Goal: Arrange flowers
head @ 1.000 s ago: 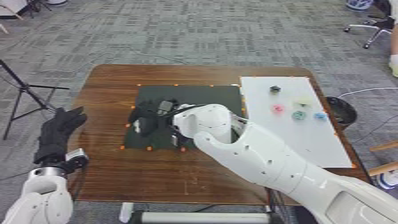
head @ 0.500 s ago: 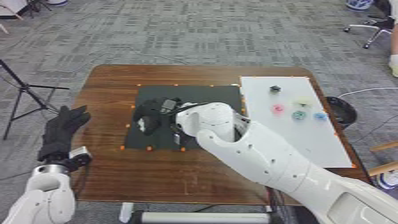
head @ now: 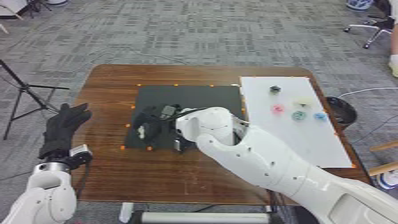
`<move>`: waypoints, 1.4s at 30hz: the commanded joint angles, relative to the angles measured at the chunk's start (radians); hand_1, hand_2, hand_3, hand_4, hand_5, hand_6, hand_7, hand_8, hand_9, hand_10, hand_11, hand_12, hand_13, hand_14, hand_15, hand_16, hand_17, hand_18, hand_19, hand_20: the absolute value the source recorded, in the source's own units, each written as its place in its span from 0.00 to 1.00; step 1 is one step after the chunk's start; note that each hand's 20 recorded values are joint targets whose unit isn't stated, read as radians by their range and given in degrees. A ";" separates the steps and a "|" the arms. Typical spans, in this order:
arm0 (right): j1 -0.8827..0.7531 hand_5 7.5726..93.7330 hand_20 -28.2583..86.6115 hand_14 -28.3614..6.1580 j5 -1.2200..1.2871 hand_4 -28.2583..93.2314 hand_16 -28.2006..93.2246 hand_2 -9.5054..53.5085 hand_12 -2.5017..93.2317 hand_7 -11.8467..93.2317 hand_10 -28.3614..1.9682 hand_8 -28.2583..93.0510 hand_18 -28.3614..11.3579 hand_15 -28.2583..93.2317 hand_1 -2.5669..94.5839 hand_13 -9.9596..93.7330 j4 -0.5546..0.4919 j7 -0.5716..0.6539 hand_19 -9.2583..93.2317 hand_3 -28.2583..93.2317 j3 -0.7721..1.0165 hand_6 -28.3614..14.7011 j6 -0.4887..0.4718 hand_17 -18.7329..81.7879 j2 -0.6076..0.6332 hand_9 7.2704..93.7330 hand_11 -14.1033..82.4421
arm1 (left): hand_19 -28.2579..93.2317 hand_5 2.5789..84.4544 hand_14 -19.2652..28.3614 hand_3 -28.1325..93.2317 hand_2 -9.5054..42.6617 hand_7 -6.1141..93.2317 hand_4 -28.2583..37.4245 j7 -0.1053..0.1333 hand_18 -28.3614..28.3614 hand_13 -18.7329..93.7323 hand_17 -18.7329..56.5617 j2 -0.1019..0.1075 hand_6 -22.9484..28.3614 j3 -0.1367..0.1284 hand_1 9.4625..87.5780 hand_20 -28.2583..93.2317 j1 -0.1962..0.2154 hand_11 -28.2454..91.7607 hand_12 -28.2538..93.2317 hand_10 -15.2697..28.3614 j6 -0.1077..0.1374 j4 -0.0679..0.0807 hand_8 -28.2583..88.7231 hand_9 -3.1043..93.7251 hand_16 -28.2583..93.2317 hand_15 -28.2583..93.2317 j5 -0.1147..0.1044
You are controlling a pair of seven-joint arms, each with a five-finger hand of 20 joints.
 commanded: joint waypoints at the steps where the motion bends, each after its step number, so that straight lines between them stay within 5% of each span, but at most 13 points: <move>1: 0.090 0.40 0.72 0.70 0.070 0.12 0.47 0.12 0.14 0.22 0.39 0.17 0.34 0.79 0.37 0.85 -0.028 0.045 1.00 0.78 0.002 0.68 0.095 0.70 0.023 0.36 0.18 | 0.32 0.61 0.77 0.72 0.46 0.18 0.00 -0.004 0.70 0.51 0.35 -0.009 0.54 -0.008 0.13 0.38 0.013 0.41 0.33 0.71 -0.013 -0.012 0.19 0.57 0.24 0.37 0.002; 8: 0.029 0.38 0.72 0.69 0.090 0.12 0.47 0.13 0.14 0.21 0.40 0.17 0.33 0.78 0.36 0.85 -0.042 0.046 1.00 0.77 0.002 0.68 0.067 0.70 0.034 0.37 0.19 | 0.32 0.61 0.78 0.72 0.46 0.18 0.00 -0.006 0.70 0.51 0.35 -0.013 0.54 -0.010 0.13 0.38 0.011 0.41 0.33 0.71 -0.016 -0.011 0.19 0.56 0.24 0.38 0.001; 12: 0.002 0.46 0.71 0.66 0.083 0.12 0.47 0.17 0.14 0.21 0.40 0.16 0.31 0.77 0.34 0.84 -0.047 0.042 1.00 0.76 0.006 0.65 0.029 0.69 0.033 0.37 0.18 | 0.32 0.61 0.78 0.72 0.46 0.18 0.00 -0.009 0.70 0.51 0.35 -0.012 0.54 -0.010 0.13 0.38 0.008 0.41 0.33 0.71 -0.015 -0.011 0.19 0.56 0.24 0.38 0.002; 20: -0.007 0.34 0.70 0.65 0.096 0.12 0.46 0.18 0.14 0.21 0.41 0.17 0.29 0.77 0.33 0.85 -0.059 0.063 1.00 0.76 -0.004 0.70 0.044 0.69 0.031 0.38 0.19 | 0.32 0.61 0.78 0.72 0.46 0.18 0.00 -0.008 0.70 0.51 0.35 -0.014 0.54 -0.007 0.13 0.38 0.006 0.41 0.33 0.71 -0.022 -0.010 0.18 0.57 0.24 0.38 0.003; 31: -0.023 0.37 0.70 0.64 0.086 0.12 0.47 0.20 0.14 0.21 0.43 0.16 0.29 0.77 0.32 0.84 -0.053 0.060 1.00 0.74 0.004 0.71 0.038 0.69 0.029 0.38 0.19 | 0.32 0.61 0.78 0.72 0.46 0.18 0.00 -0.008 0.70 0.51 0.35 -0.015 0.54 -0.005 0.13 0.38 0.005 0.41 0.33 0.71 -0.019 -0.010 0.19 0.56 0.24 0.38 0.002; 33: -0.025 0.44 0.70 0.64 0.093 0.12 0.46 0.21 0.14 0.22 0.44 0.15 0.29 0.77 0.32 0.84 -0.053 0.061 1.00 0.74 0.006 0.72 0.029 0.69 0.030 0.37 0.19 | 0.32 0.61 0.78 0.72 0.46 0.18 0.00 -0.009 0.70 0.51 0.35 -0.017 0.54 -0.006 0.13 0.38 0.007 0.41 0.33 0.71 -0.021 -0.010 0.19 0.56 0.24 0.38 0.004; 42: -0.007 0.34 0.70 0.64 0.106 0.12 0.46 0.21 0.14 0.20 0.43 0.16 0.29 0.77 0.31 0.85 -0.047 0.054 1.00 0.75 0.021 0.68 0.049 0.69 0.041 0.37 0.19 | 0.32 0.61 0.78 0.72 0.45 0.18 0.00 -0.010 0.70 0.51 0.34 -0.019 0.54 -0.010 0.13 0.38 0.016 0.41 0.33 0.71 -0.024 -0.013 0.19 0.56 0.24 0.38 0.004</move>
